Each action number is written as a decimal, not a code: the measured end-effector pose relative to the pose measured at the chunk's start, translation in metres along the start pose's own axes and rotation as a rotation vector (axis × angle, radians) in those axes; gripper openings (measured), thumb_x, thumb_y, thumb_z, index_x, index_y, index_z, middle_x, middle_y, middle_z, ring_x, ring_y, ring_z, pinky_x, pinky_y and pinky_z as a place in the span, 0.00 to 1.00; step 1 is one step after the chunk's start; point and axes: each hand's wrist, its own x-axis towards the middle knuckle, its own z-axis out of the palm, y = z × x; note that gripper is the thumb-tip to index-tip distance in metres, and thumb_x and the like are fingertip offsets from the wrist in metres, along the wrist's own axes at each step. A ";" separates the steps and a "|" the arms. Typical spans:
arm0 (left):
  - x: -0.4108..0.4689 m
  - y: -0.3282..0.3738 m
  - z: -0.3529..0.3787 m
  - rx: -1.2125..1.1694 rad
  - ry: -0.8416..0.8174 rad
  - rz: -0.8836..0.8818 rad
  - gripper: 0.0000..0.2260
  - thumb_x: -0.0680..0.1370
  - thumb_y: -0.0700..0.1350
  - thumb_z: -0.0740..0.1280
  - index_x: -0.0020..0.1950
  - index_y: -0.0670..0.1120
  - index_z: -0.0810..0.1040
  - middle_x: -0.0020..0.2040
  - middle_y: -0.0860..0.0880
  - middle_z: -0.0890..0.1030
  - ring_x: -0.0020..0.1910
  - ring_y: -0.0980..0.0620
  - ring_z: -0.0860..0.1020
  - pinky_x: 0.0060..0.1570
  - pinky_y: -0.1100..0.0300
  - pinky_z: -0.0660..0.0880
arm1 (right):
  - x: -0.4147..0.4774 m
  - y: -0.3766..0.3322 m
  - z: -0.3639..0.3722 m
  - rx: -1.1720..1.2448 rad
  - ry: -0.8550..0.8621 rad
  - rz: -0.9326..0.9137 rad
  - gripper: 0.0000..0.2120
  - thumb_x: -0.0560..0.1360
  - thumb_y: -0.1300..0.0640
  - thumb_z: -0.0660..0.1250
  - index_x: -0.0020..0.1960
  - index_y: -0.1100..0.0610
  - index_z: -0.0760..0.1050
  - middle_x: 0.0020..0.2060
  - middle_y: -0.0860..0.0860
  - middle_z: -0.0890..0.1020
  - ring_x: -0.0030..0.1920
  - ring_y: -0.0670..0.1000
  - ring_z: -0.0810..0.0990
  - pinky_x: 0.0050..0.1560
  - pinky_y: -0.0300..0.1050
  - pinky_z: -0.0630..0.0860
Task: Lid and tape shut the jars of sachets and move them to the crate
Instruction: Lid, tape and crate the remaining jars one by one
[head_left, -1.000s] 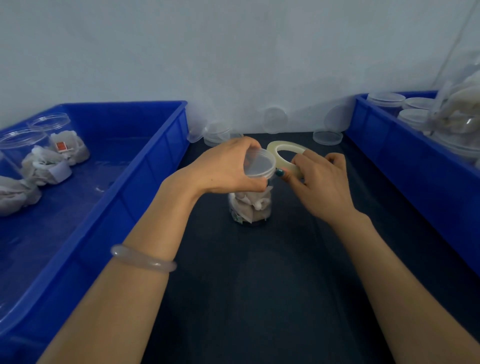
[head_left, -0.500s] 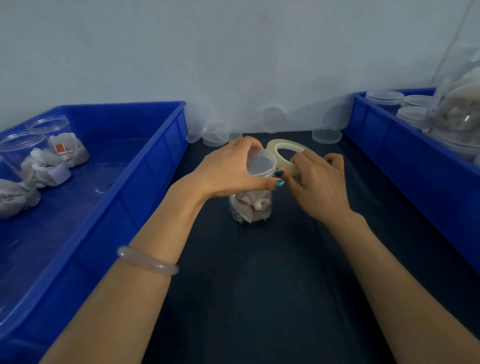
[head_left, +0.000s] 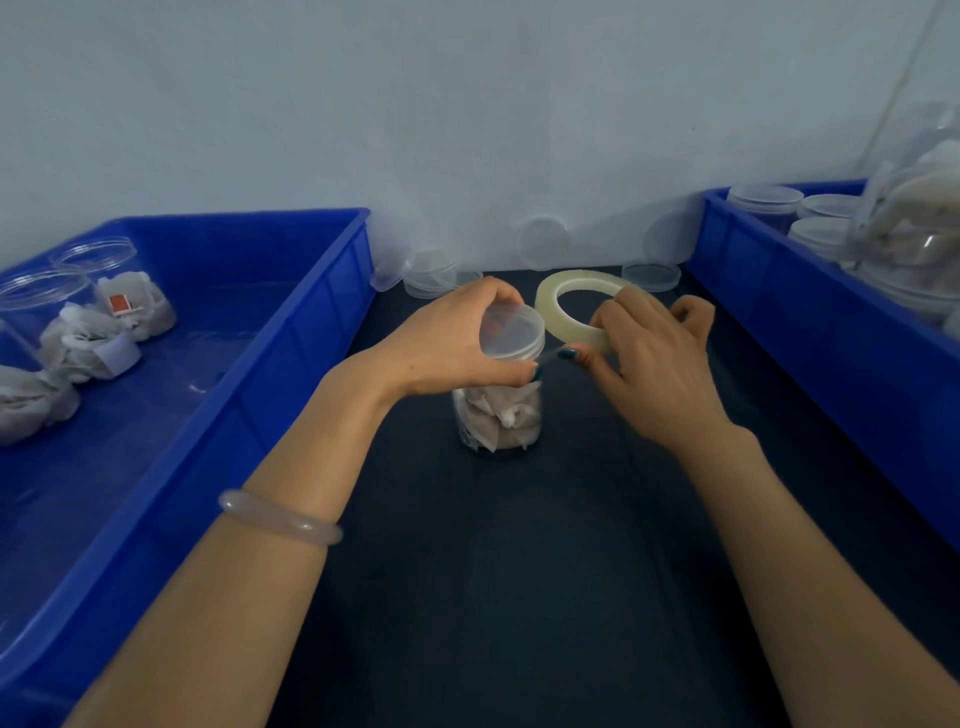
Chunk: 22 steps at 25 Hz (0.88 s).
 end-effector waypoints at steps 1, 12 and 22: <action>0.000 -0.001 0.000 -0.002 -0.001 0.000 0.31 0.71 0.57 0.76 0.70 0.54 0.68 0.64 0.60 0.71 0.61 0.60 0.71 0.52 0.71 0.67 | 0.000 0.000 -0.001 -0.035 0.026 0.024 0.24 0.79 0.35 0.53 0.46 0.55 0.73 0.43 0.49 0.72 0.43 0.52 0.71 0.48 0.45 0.49; 0.006 0.001 -0.002 0.007 -0.080 0.049 0.31 0.69 0.55 0.76 0.69 0.55 0.67 0.62 0.61 0.70 0.60 0.60 0.71 0.52 0.71 0.68 | 0.003 -0.005 0.000 0.025 0.042 0.104 0.22 0.75 0.33 0.53 0.43 0.52 0.66 0.43 0.48 0.69 0.42 0.49 0.68 0.45 0.45 0.49; 0.001 0.008 -0.007 0.150 -0.135 -0.044 0.45 0.65 0.78 0.62 0.73 0.55 0.53 0.72 0.50 0.66 0.65 0.57 0.67 0.61 0.54 0.71 | -0.002 -0.017 0.006 0.125 0.010 0.143 0.18 0.77 0.36 0.52 0.44 0.51 0.68 0.42 0.46 0.69 0.41 0.47 0.66 0.45 0.46 0.50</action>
